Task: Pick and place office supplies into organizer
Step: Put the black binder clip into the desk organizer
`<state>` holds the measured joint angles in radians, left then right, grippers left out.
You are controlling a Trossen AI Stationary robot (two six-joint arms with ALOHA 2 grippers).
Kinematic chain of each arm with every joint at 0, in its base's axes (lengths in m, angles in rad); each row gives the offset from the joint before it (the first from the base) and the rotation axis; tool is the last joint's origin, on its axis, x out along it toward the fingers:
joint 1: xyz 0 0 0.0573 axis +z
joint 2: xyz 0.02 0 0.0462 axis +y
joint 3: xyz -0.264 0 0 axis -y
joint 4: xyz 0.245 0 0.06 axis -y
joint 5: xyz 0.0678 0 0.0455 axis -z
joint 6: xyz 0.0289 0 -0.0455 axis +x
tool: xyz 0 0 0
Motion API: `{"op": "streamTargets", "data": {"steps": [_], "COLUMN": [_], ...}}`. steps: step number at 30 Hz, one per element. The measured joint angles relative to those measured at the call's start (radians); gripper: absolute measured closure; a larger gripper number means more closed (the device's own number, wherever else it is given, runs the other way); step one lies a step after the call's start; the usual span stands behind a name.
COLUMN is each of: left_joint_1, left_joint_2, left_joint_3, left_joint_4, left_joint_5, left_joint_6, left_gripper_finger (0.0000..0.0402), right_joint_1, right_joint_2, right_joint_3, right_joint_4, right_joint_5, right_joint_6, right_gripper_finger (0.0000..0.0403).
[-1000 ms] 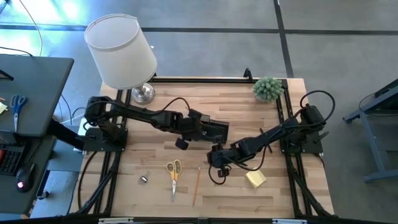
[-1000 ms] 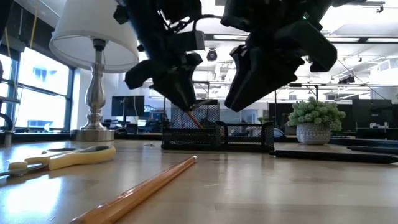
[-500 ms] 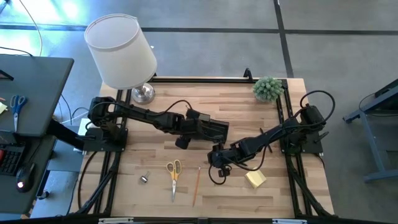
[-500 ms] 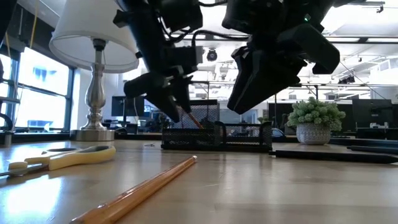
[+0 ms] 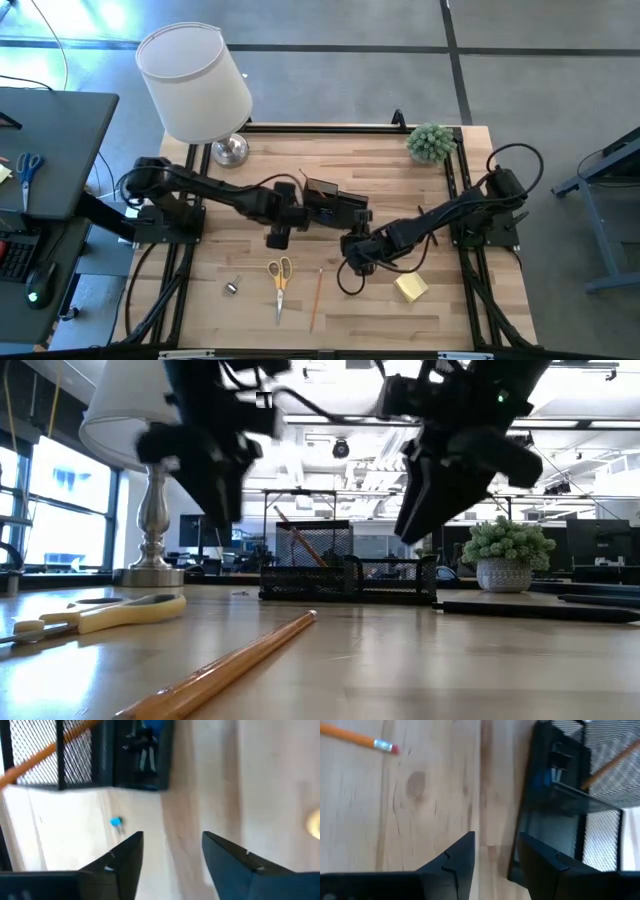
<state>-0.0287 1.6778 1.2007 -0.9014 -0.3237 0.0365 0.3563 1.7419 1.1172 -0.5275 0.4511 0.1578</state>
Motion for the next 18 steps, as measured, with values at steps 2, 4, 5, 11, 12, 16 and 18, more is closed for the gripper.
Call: {"op": "streamTargets", "data": {"steps": [2,4,5,11,12,16,18], "left_joint_1": [-0.037,-0.073,-0.091,-0.208,-0.230,-0.317,-0.359], "left_joint_2": [-0.034,-0.082,-0.107,-0.252,-0.266,-0.298,-0.297], "left_joint_3": [-0.018,-0.055,-0.076,-0.213,-0.231,-0.283,-0.297], "left_joint_4": [-0.013,-0.024,-0.018,-0.019,-0.022,-0.055,-0.063], "left_joint_5": [0.021,0.071,0.101,0.255,0.267,0.319,0.324], "left_joint_6": [-0.034,-0.067,-0.091,-0.402,-0.479,-0.695,-0.738], "left_gripper_finger": [0.0237,0.0255,0.0264,0.0302,0.0305,0.0310,0.0311], "right_joint_1": [0.005,0.011,0.014,0.027,0.027,0.021,0.015], "right_joint_2": [-0.023,-0.044,-0.053,-0.064,-0.064,-0.063,-0.063], "right_joint_3": [0.000,0.000,0.000,0.000,0.000,0.000,0.000], "right_joint_4": [-0.019,-0.024,-0.024,0.059,0.085,0.151,0.187], "right_joint_5": [0.012,0.013,0.012,-0.056,-0.066,-0.068,-0.074], "right_joint_6": [0.024,0.041,0.045,-0.014,-0.024,-0.074,-0.099], "right_gripper_finger": [0.0263,0.0263,0.0263,0.0263,0.0263,0.0263,0.0263]}}
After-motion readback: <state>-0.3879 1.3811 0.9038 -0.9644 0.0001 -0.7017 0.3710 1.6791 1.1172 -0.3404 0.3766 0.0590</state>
